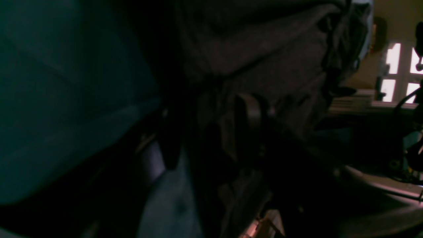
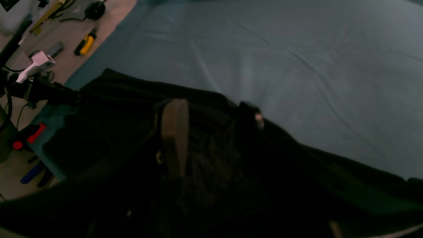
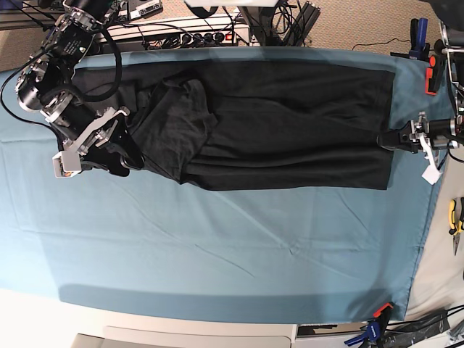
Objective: Fold the T-shirt properly
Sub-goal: 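Grip the strip end with the left gripper and pull it inward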
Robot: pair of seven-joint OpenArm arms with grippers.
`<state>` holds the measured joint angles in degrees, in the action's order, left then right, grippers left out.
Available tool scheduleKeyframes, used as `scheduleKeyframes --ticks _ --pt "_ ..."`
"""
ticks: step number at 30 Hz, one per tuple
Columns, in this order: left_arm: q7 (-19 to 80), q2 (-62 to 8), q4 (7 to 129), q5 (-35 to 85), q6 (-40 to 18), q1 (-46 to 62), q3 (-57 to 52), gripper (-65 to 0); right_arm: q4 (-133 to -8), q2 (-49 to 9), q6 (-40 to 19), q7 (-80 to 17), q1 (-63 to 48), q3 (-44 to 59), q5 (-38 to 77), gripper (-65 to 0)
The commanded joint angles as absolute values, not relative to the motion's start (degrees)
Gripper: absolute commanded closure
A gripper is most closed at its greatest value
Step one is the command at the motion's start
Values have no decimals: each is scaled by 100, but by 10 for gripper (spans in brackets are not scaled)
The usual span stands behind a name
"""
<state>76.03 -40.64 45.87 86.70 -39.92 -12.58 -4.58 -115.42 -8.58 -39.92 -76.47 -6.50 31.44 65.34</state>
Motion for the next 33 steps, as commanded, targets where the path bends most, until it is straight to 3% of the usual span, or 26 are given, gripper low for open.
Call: scheduleKeyframes --ticks 1,30,33 --pt "7695 -4123 4619 8500 -3966 -1304 -462 -273 -11636 -919 -4000 -7494 -585 3157 6654 -257" --pt "7806 -3566 4619 8500 -4000 -1304 -460 -273 -11636 -919 -4000 -7494 -585 3155 6608 -257" --pt "7758 -3568 4619 8500 -4000 -1304 -460 -320 -11636 -919 -4000 -7494 -585 3157 6593 -257"
